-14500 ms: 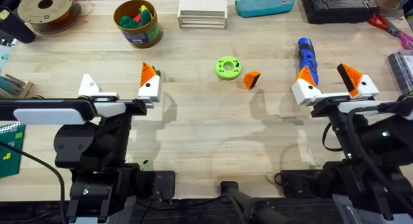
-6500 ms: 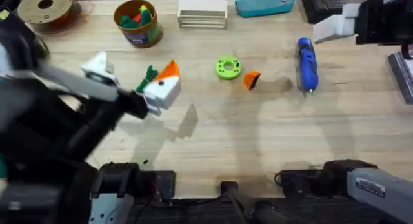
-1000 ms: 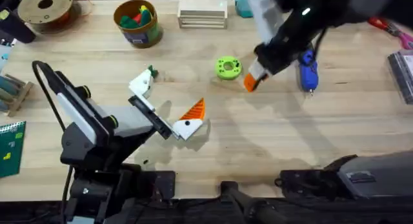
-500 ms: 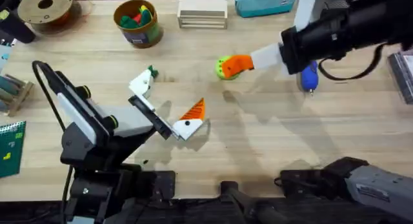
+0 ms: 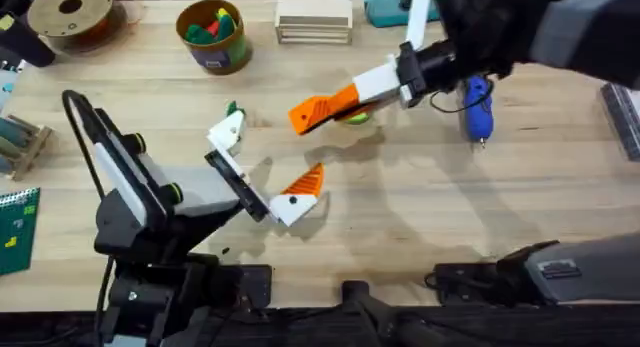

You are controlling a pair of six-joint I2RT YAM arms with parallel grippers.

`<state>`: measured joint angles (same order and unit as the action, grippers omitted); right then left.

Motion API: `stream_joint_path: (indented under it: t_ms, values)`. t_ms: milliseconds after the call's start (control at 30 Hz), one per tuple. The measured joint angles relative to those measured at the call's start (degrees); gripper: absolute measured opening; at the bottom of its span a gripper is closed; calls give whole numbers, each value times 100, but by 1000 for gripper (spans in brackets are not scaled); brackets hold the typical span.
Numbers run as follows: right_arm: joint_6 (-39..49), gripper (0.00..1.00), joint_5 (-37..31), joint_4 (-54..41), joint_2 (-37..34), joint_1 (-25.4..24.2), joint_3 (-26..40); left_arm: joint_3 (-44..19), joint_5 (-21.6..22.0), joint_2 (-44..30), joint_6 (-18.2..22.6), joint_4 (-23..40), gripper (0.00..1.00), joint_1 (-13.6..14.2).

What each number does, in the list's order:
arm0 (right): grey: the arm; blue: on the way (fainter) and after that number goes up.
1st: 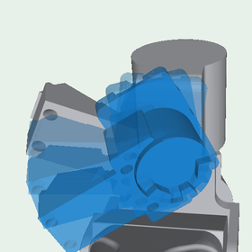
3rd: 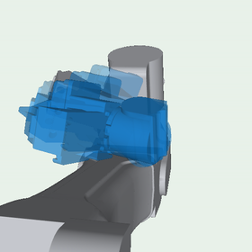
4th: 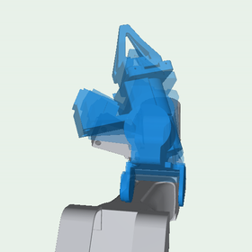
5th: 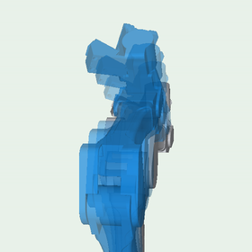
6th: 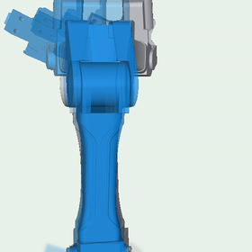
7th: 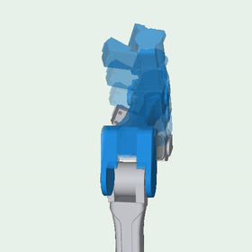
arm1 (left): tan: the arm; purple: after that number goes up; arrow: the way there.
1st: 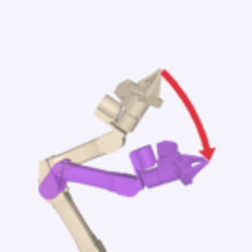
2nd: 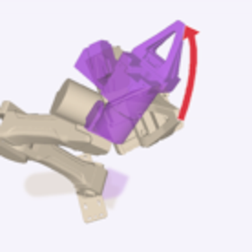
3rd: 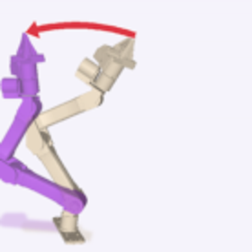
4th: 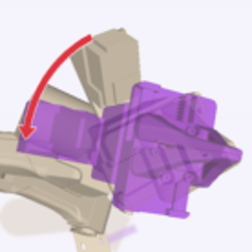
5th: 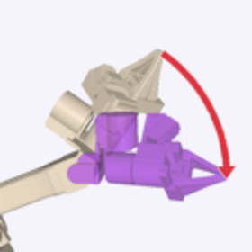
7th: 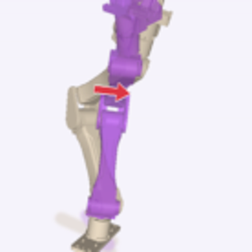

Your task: Pick up the gripper from the table and insert it into the empty holder that is missing its gripper. Then pick up a screw, insert it into the mounting hole, and use the screwdriver to tighten it. Finally, clean up the table by picking up the vegetable and placing it into the bucket.

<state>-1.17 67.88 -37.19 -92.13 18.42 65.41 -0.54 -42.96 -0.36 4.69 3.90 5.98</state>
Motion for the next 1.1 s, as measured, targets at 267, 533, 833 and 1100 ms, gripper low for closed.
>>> stream_joint_path:
  t_ms: [267, 533, 833, 1100]
  values:
    - [-122, 6, 1451, 216, -409, 78, -39, -4, -879, 0, 0, 103, 995, 0]
    - [-205, 6, 1540, 705, -409, 647, -39, -4, -1090, 0, 0, 125, 995, 0]
    - [93, 6, 1398, 303, -576, 717, -39, -4, -1194, 0, 0, 138, 995, 0]
    - [527, 6, 1339, -17, -599, 614, -39, -4, -1196, 0, 0, 138, 995, 0]
